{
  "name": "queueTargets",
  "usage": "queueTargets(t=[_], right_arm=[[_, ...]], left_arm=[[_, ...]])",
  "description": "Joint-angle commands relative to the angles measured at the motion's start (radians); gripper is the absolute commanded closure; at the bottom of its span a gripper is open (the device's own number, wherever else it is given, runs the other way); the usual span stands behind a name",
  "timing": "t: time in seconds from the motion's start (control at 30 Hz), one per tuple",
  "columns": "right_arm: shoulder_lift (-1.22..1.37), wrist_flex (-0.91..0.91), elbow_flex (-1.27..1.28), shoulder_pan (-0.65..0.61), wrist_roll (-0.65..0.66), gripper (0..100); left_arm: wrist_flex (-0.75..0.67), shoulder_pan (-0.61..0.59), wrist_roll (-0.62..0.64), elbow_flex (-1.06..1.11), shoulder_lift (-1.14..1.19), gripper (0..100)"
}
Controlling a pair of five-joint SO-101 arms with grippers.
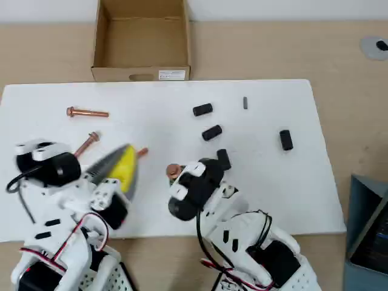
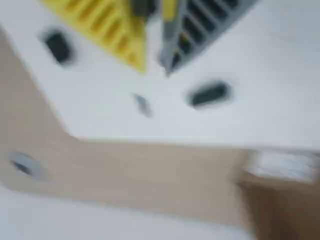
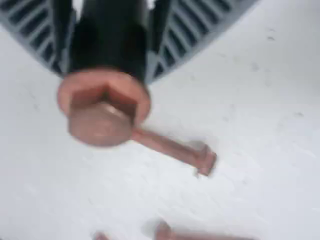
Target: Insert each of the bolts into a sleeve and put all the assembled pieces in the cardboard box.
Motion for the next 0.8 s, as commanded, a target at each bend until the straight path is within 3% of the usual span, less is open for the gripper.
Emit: queueTargets(t=[0.0,0.1,0.3,0.43,0.77], right_arm=[[-0.033,0.031,-0.087,0.097,-0.011,98.9],[-0.031,0.06,-0.134,0.163,-0.046,98.9],[0.097,0.126,-0.32,0.259,-0.089,98.9],[0.344,0.126,-0.553,0.266,-0.137,98.9],[0.94,0.121,-1.07,0.268,-0.117,98.9]], left_arm=[[0.0,-0.17,-0.121,-0.04,-0.002,100],[0.0,-0.31,-0.186,0.044,-0.002,100],[0.028,-0.514,-0.192,0.239,-0.004,100],[0.029,-0.545,-0.193,0.345,-0.004,100],[0.025,-0.546,-0.192,0.514,-0.004,100]])
